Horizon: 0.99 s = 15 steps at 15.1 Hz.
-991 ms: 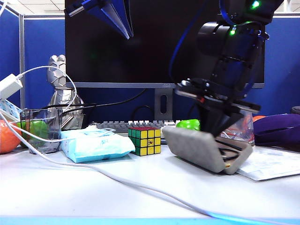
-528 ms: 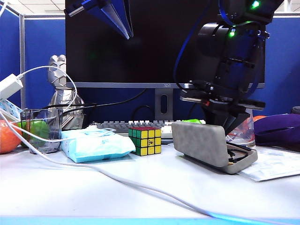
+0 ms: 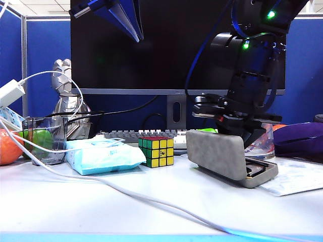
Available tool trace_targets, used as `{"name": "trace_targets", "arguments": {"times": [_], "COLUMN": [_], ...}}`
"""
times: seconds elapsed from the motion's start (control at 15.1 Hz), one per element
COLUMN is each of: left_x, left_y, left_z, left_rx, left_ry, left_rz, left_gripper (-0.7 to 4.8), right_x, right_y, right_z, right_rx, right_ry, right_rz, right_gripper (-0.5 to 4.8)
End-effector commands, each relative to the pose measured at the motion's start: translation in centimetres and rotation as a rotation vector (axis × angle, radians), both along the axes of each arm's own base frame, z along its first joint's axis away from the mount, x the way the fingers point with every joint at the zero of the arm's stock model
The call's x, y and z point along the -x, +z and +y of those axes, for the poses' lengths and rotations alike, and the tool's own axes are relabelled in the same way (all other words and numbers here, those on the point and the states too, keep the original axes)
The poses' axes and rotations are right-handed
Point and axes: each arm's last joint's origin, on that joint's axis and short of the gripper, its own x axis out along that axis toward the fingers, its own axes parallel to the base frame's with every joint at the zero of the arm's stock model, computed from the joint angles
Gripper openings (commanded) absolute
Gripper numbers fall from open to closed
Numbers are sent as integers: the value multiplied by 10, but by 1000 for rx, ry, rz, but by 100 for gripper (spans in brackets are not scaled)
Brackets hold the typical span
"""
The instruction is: Pick up the glasses, fold the temples of the glasses, place the glasses into the glasses case, and finally close the glasses case.
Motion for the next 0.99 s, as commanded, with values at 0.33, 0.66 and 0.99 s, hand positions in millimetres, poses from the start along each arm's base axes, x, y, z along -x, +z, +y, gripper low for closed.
{"name": "trace_targets", "arguments": {"times": [0.33,0.66,0.99], "left_x": [1,2,2], "left_y": [3,2,-9], "left_z": [1,1,1], "left_rx": [7,4,-43], "left_ry": [-4,-4,-8], "left_rz": [-7,-4,60], "left_gripper": [52,52,-6], "right_x": [2,3,7], "right_y": [4,31,55], "right_z": [-2,-2,-12], "right_rx": [17,-9,67], "right_ry": [-1,-4,-73], "right_rz": [6,-69,-183], "right_gripper": [199,199,-3]}}
